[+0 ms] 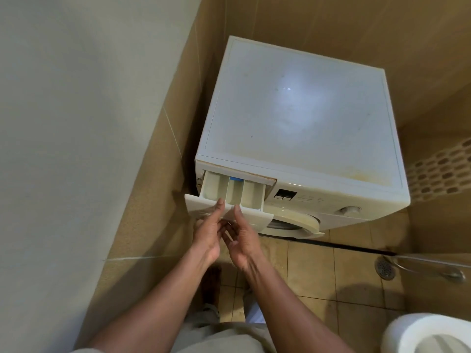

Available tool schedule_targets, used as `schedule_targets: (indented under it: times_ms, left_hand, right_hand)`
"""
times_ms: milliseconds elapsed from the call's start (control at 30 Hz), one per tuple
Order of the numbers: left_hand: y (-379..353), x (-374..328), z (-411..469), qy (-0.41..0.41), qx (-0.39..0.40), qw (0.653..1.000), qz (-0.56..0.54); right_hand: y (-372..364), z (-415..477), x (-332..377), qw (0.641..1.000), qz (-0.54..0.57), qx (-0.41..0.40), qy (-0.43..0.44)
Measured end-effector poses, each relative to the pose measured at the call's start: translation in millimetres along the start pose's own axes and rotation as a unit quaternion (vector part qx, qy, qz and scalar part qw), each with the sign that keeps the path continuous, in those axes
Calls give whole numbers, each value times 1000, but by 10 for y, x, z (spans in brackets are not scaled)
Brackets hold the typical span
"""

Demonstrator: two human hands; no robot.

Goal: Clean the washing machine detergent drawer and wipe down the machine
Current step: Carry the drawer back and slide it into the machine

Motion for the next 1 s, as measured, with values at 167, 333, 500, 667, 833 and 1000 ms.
schedule_targets:
  times_ms: [167, 333, 500, 667, 833, 1000]
  left_hand:
    - [-185, -92, 114, -5, 7, 1000, 1]
    - [-405, -216, 209, -12, 7, 1000, 5]
    - [-600, -321, 299, -18, -2, 1000, -3]
    - [-734, -392, 360, -15, 2, 1000, 12]
    - [-770, -392, 412, -19, -11, 1000, 23]
    - [-793, -418, 402, -18, 3, 1000, 19]
  right_hand:
    - [-131, 160, 136, 1000, -24, 17, 5]
    - [-302, 279, 315, 999, -47, 13, 17]
    - [-447, 384, 460, 999, -49, 18, 7]
    - [-546, 481, 569, 999, -47, 21, 4]
    - [-558, 580, 585, 998, -61, 9, 3]
    - [-566, 576, 610, 998, -59, 2, 12]
Point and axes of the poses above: each hand's wrist, its own z-axis towards the middle knuckle, its own y-axis out of the back of the hand, x = y × z, the point moved 5 cm from there along z, towards the middle knuckle, and after that the axes turned 12 degrees about -x, right-handed, at the moved point
